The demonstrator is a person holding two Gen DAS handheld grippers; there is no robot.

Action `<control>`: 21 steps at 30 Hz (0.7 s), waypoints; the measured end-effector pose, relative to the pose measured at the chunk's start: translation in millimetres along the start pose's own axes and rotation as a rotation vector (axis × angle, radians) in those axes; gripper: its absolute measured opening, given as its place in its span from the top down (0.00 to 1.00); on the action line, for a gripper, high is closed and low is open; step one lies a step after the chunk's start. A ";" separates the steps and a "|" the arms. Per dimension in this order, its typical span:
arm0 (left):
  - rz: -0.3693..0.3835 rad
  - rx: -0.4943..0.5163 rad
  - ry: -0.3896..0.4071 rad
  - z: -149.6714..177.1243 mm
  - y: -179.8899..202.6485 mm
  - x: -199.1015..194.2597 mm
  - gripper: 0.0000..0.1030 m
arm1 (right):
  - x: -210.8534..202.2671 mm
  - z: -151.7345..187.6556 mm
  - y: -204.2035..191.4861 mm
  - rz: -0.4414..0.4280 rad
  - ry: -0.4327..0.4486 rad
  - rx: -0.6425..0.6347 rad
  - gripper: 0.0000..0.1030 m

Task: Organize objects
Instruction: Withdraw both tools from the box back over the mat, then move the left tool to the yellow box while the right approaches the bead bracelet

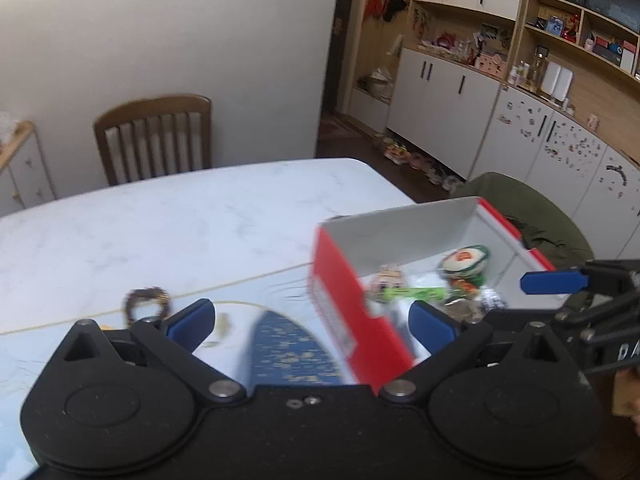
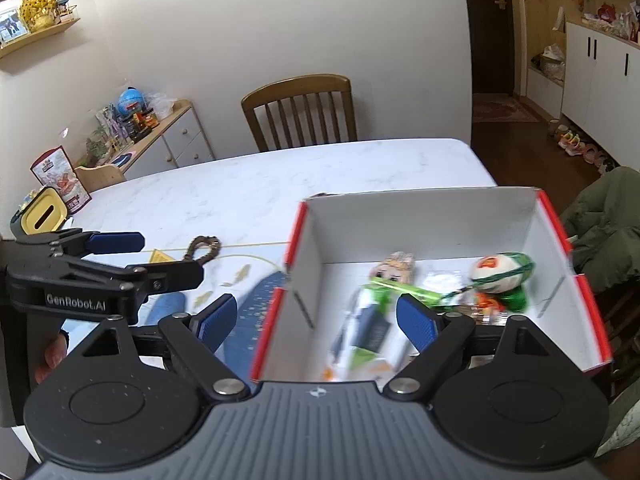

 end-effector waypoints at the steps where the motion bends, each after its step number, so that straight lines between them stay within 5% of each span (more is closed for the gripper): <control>1: -0.011 -0.001 0.008 2.1 -7.3 -2.3 0.00 | 2.2 -1.3 -5.9 0.000 -0.003 -0.002 0.15; 10: -0.067 -0.183 -0.033 17.5 -93.5 -5.3 0.00 | 34.3 -11.7 -58.1 0.012 -0.037 -0.044 0.15; 21: -0.173 -0.163 -0.009 39.0 -165.5 19.6 0.00 | 92.9 -27.2 -117.3 0.015 -0.108 -0.079 0.15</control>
Point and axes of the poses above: each gripper's, at about its wrist camera, not at the fingertips, and x roughly the way its jaws point, y to its right, z to its underside, the point moved 2 cm from there along x, roughly the way its jaws point
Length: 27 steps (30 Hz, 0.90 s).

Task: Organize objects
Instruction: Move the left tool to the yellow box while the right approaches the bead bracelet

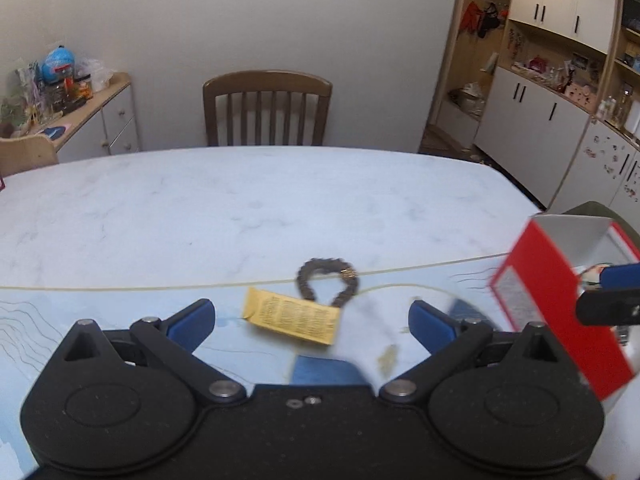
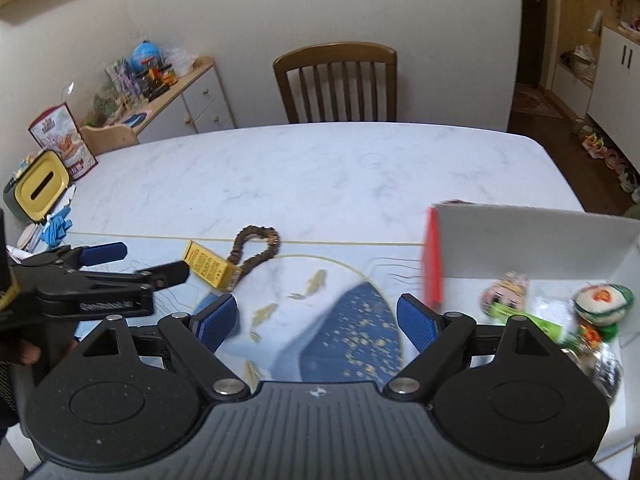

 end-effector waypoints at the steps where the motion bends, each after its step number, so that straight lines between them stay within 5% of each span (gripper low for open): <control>1: 0.006 0.003 -0.002 1.3 -3.6 5.0 0.00 | 5.8 -2.9 -5.6 0.002 -0.007 -0.005 0.15; 27: 0.051 0.164 -0.040 20.1 -15.8 75.3 0.00 | 181.6 -44.9 -44.6 0.092 -0.217 -0.014 0.17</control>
Point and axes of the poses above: each gripper's, at about its wrist camera, not at the fingertips, and x roughly the way its jaws point, y to its right, z to its underside, the point moved 2 cm from there along x, roughly the way its jaws point
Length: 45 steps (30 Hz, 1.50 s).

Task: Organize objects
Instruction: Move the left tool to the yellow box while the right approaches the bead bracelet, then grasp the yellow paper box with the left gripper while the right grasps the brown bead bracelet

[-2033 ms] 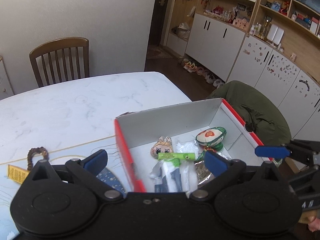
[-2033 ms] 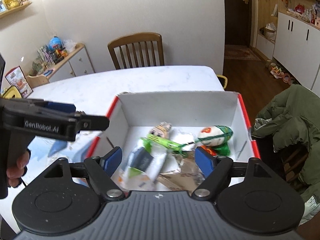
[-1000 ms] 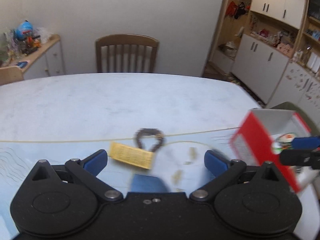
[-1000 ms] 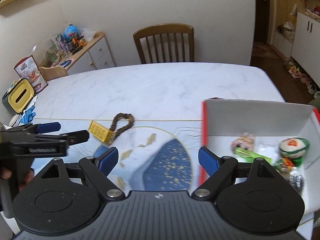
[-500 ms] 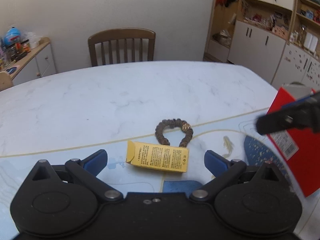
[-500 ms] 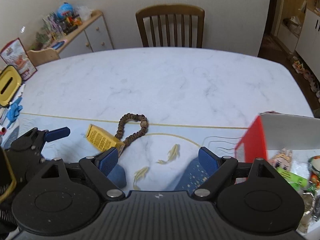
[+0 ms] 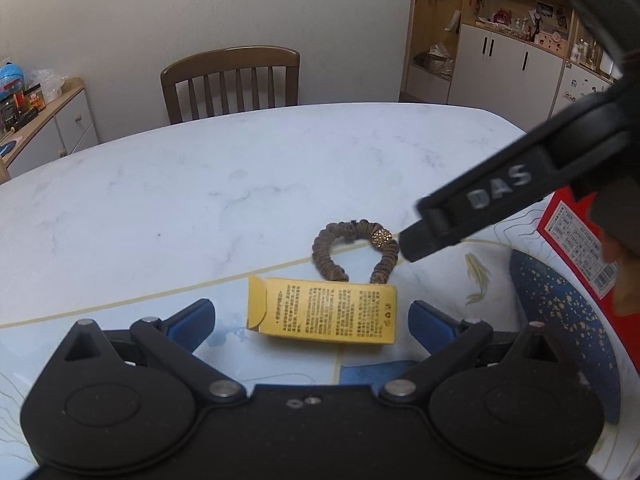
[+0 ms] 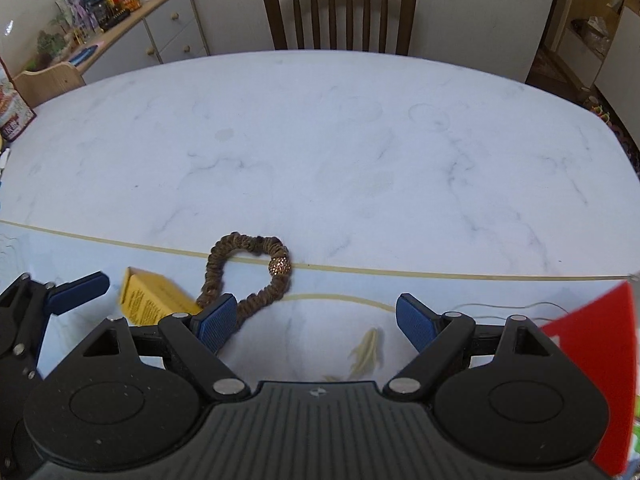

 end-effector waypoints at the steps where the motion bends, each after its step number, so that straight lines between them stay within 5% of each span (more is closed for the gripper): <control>1: -0.002 0.000 0.000 0.7 0.3 0.4 0.01 | 3.8 -1.7 -0.6 0.003 -0.004 -0.001 0.19; 12: -0.014 0.001 0.003 -0.1 0.8 5.3 0.06 | 28.5 -9.2 -15.1 -0.006 -0.036 -0.045 0.40; 20: -0.020 0.010 0.011 1.6 2.4 4.4 0.19 | 33.0 -12.8 -24.5 -0.002 -0.036 -0.081 0.50; 33: -0.038 0.021 0.007 0.3 8.9 0.1 0.31 | 33.1 -13.6 -36.3 0.015 -0.025 -0.110 0.86; 45: -0.010 -0.014 -0.024 2.1 9.3 -20.7 0.32 | -4.1 4.3 -22.9 -0.021 0.026 -0.050 0.87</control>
Point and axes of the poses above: each gripper's, at about its wrist camera, not at the fingertips, and x roughly the way its jaws point, y to its right, z to its underside, the point moved 2 cm from there along x, roughly the way its jaws point
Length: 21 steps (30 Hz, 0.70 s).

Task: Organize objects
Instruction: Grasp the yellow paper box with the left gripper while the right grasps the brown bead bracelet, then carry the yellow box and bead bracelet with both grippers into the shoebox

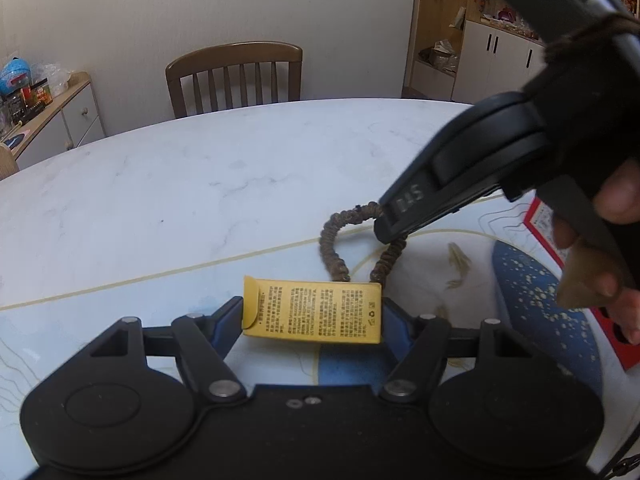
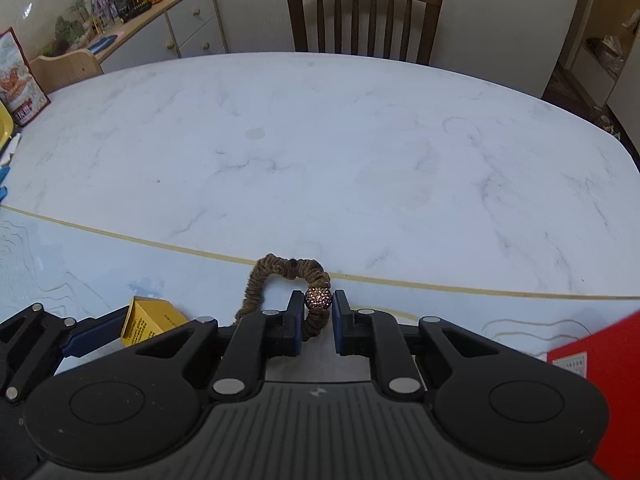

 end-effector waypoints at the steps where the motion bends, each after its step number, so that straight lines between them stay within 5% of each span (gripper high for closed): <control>1: 0.004 -0.002 0.000 -0.4 0.4 -3.2 0.32 | -5.4 2.2 1.6 -0.006 0.005 0.007 0.87; 9: 0.071 -0.041 -0.004 -5.9 5.0 -33.3 0.32 | -52.7 23.7 19.3 -0.070 0.023 0.087 0.87; 21: 0.072 -0.017 -0.028 -16.2 39.0 -75.9 0.32 | -127.9 54.4 44.7 -0.115 0.083 0.147 0.87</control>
Point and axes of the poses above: each gripper's, at about its wrist camera, not at the fingertips, and x roughly the way its jaws point, y to its right, z to its underside, the point moved 2 cm from there along x, roughly the way its jaws point
